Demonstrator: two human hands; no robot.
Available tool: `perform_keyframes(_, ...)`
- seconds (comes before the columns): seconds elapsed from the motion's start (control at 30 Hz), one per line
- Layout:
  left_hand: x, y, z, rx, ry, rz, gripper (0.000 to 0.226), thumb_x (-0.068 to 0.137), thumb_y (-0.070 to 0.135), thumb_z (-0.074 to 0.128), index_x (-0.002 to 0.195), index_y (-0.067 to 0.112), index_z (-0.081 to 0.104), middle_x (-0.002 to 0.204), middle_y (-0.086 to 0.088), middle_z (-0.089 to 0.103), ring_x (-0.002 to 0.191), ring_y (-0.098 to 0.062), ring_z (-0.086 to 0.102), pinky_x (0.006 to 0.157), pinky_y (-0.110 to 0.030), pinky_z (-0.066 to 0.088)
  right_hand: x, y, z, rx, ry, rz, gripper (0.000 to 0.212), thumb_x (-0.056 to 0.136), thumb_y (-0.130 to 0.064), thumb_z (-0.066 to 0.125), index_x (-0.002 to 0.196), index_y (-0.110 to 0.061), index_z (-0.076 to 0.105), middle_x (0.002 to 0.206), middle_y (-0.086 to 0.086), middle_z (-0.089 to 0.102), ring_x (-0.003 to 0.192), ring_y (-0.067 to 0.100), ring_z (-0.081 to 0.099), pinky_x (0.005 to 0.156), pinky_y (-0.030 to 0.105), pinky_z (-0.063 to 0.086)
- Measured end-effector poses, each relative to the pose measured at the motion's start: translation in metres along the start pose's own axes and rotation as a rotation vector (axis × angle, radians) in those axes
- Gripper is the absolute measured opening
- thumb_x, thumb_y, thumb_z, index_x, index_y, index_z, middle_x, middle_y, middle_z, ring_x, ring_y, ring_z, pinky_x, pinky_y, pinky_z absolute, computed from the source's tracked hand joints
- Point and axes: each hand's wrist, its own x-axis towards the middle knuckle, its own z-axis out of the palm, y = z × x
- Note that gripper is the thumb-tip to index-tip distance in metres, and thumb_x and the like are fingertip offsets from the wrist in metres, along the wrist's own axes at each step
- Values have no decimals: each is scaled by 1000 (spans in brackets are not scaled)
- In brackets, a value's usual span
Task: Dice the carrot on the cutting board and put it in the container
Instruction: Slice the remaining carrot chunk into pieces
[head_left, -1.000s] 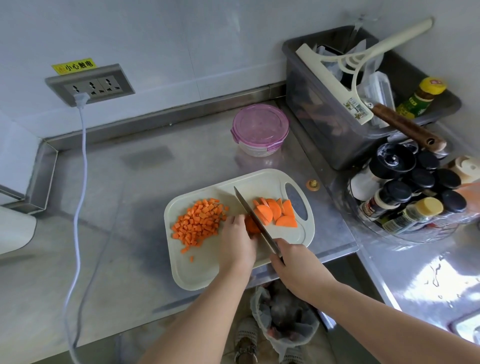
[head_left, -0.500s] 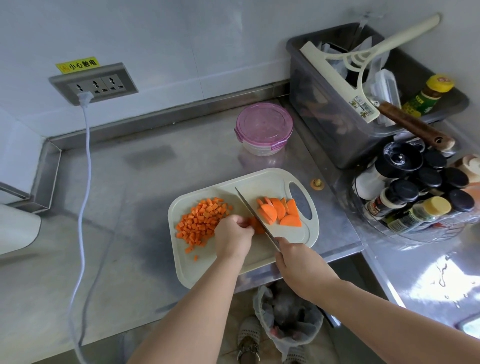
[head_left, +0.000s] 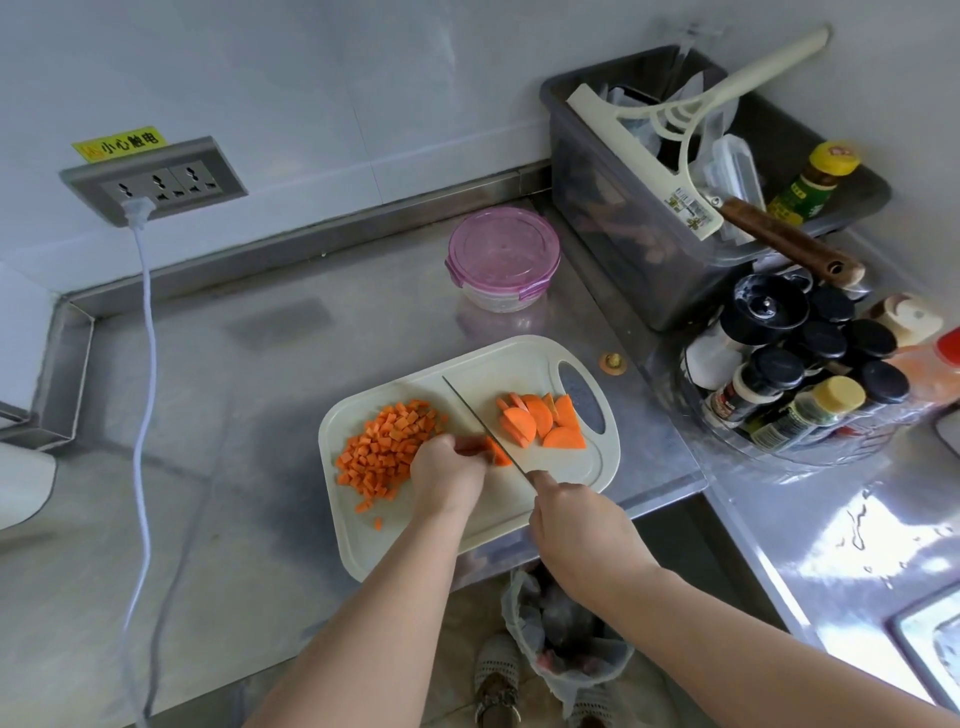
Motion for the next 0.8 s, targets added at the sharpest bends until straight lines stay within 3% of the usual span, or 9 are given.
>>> perform_keyframes(0.1,0,0,-1,-9,-12,-3,7,78,16,75,84,19,72,85,-4,73,91,-25,68,85,-36,55,1,-1,1,6,8,0,37,100,-12,38,137,-17,38,76,-1,51,65,17,53,50,25,39)
perform_keyframes(0.23,0,-1,-1,-6,-7,10,13,79,17,73,91,14,74,86,-6,73,91,-26,68,80,-32,52,-1,-1,-1,-23,7,-6,38,100,-11,38,137,-16,37,77,0,52,65,19,55,52,26,40)
perform_keyframes(0.37,-1,-1,-2,7,-10,13,15,80,17,73,95,14,74,88,-5,73,90,-25,68,81,-31,53,1,-2,-2,-57,-41,-6,43,99,-9,42,140,-14,31,69,-3,44,54,11,41,44,22,32)
perform_keyframes(0.43,0,-1,-2,11,-11,11,15,80,18,73,95,14,74,88,-5,73,89,-24,68,82,-32,53,2,-1,-3,-56,-71,-4,46,97,-8,46,140,-13,30,78,-1,54,61,13,52,50,24,44)
perform_keyframes(0.5,1,-2,-1,12,-11,10,16,80,18,73,95,14,74,88,-4,73,89,-23,68,83,-33,53,4,0,-2,-46,-90,13,46,96,-7,48,138,-13,32,90,1,62,74,18,63,65,31,56)
perform_keyframes(0.57,1,-2,0,20,-9,11,15,80,16,72,95,14,74,88,-3,73,89,-22,68,83,-32,54,6,0,-1,-14,-94,45,45,94,-4,45,136,-14,33,92,3,62,81,22,65,71,36,58)
perform_keyframes(0.7,2,-2,0,56,0,17,13,82,15,70,95,13,72,89,-4,72,87,-20,67,79,-29,52,13,-1,0,-21,-101,63,45,95,-1,42,137,-13,33,85,3,56,78,21,62,65,32,52)
perform_keyframes(0.8,4,-2,-1,56,8,23,14,82,15,70,96,12,72,89,-4,71,86,-19,66,74,-25,48,15,-2,3,-28,-92,71,44,95,-1,40,135,-15,33,86,4,60,79,21,65,68,35,56)
